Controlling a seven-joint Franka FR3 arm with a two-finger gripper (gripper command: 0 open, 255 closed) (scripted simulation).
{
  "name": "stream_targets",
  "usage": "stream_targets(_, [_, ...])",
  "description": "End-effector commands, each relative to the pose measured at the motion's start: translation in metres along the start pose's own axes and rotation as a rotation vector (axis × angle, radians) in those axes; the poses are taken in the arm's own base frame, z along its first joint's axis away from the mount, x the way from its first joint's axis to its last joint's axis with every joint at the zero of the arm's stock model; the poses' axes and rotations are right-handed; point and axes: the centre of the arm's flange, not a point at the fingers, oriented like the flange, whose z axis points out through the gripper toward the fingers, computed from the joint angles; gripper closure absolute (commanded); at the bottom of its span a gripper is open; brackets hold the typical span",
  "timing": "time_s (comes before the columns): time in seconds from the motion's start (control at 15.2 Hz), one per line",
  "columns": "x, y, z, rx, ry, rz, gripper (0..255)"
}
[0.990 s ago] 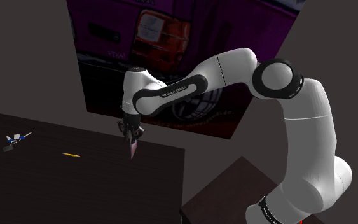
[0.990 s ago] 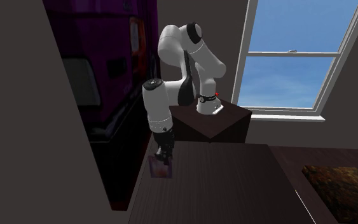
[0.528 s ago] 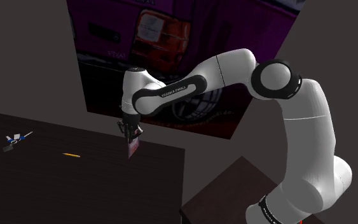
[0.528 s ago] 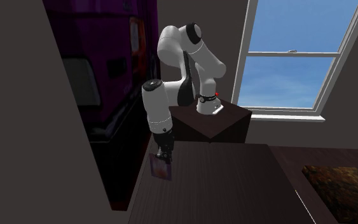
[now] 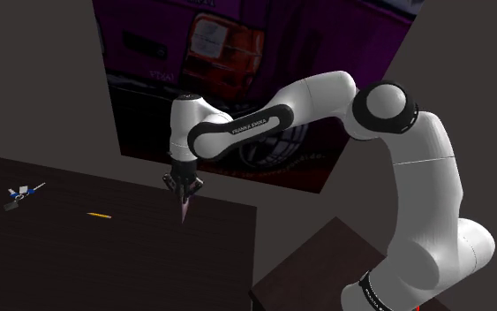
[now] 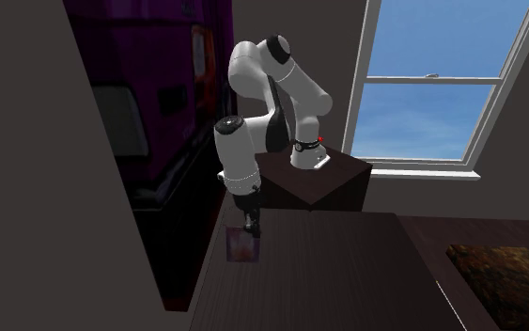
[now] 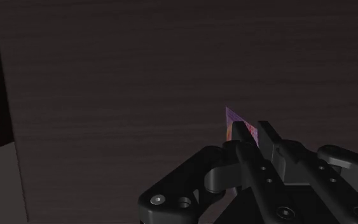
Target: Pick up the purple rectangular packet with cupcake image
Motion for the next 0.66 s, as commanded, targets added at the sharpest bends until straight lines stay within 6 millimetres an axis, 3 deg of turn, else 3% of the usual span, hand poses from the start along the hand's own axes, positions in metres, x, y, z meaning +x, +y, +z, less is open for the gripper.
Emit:
stream_targets(0.0, [0.033, 0.005, -0.031, 0.035, 0.04, -0.025, 255])
stream_targets(0.46, [0.027, 0.006, -0.067, 0.035, 0.04, -0.025, 255])
stream_targets(0.59, [0.027, 0.006, -0.068, 0.035, 0.04, -0.025, 255])
